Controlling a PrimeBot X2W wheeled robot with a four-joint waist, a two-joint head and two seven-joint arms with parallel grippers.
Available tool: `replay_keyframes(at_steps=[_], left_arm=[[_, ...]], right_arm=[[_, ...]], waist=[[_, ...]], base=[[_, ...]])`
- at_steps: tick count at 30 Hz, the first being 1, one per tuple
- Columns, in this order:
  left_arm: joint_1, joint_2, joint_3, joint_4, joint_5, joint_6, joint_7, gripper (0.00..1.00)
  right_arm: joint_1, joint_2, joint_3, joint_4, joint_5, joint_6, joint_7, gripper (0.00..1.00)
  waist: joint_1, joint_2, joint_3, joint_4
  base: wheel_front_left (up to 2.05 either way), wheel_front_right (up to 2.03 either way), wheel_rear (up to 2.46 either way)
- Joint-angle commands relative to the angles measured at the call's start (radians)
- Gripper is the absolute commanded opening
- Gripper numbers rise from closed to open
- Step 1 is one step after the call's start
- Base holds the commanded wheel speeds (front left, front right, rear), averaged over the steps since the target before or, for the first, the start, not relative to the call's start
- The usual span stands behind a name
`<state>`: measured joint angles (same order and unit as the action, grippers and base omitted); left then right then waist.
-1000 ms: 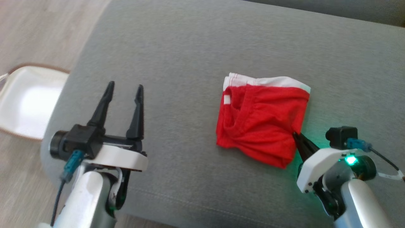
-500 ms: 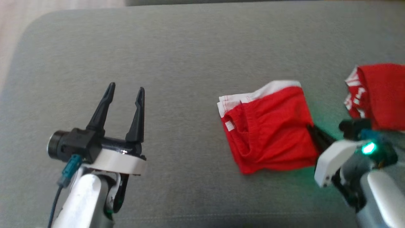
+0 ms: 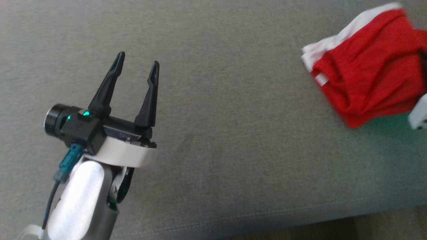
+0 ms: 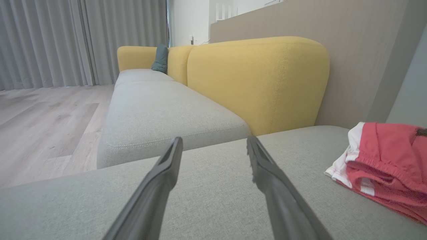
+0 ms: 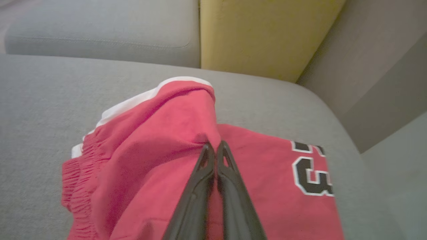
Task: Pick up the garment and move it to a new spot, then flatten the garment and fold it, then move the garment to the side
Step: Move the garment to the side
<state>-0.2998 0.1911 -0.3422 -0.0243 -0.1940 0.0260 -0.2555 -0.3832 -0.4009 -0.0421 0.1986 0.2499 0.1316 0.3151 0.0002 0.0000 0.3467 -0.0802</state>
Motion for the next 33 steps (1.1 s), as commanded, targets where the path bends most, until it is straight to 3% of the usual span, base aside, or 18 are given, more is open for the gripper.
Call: replay_keyframes(at_steps=[1, 7, 15, 23, 25, 26, 27, 33], left_arm=[[-0.047, 0.031, 0.035, -0.043, 0.013, -0.003, 0.003, 1.00], [-0.089, 0.051, 0.024, -0.074, 0.024, -0.016, 0.020, 1.00], [-0.128, 0.057, 0.010, -0.092, 0.027, -0.027, 0.031, 1.00], [-0.153, 0.062, 0.004, -0.088, 0.023, -0.035, 0.024, 1.00], [-0.152, 0.062, 0.004, -0.079, 0.019, -0.035, 0.021, 1.00], [-0.152, 0.062, 0.004, -0.079, 0.019, -0.035, 0.021, 1.00], [-0.150, 0.061, 0.004, -0.072, 0.017, -0.035, 0.019, 1.00], [-0.109, 0.036, 0.000, -0.026, -0.004, -0.022, 0.007, 1.00]], right_arm=[[-0.022, -0.039, -0.023, -0.067, -0.009, -0.001, 0.007, 0.00], [-0.048, -0.036, -0.151, -0.138, -0.038, -0.001, 0.065, 0.00], [-0.065, 0.024, -0.216, -0.096, -0.129, -0.001, 0.063, 0.00], [-0.094, 0.095, -0.309, -0.020, -0.306, -0.001, -0.038, 0.01], [-0.093, 0.124, -0.332, -0.001, -0.331, -0.001, -0.064, 0.73], [-0.093, 0.124, -0.332, -0.001, -0.331, -0.001, -0.064, 0.73], [-0.090, 0.139, -0.339, 0.006, -0.340, -0.001, -0.077, 1.00], [-0.008, 0.237, -0.414, -0.002, -0.392, -0.001, -0.162, 1.00]], waist=[[-0.0002, 0.0000, 0.032, -0.034], [-0.0002, 0.0000, 0.095, -0.085], [-0.0002, 0.0000, 0.167, -0.096], [-0.0002, 0.0000, 0.204, -0.079], [-0.0002, 0.0000, 0.196, -0.075], [-0.0002, 0.0000, 0.196, -0.075], [-0.0002, 0.0000, 0.188, -0.072], [-0.0002, 0.0000, 0.104, -0.034]], base=[[0.00, 0.00, 0.00], [0.00, 0.00, 0.00], [0.00, 0.00, 0.00], [0.00, 0.00, 0.00], [0.00, 0.00, 0.00], [0.00, 0.00, 0.00], [0.00, 0.00, 0.00], [0.00, 0.00, 0.00]])
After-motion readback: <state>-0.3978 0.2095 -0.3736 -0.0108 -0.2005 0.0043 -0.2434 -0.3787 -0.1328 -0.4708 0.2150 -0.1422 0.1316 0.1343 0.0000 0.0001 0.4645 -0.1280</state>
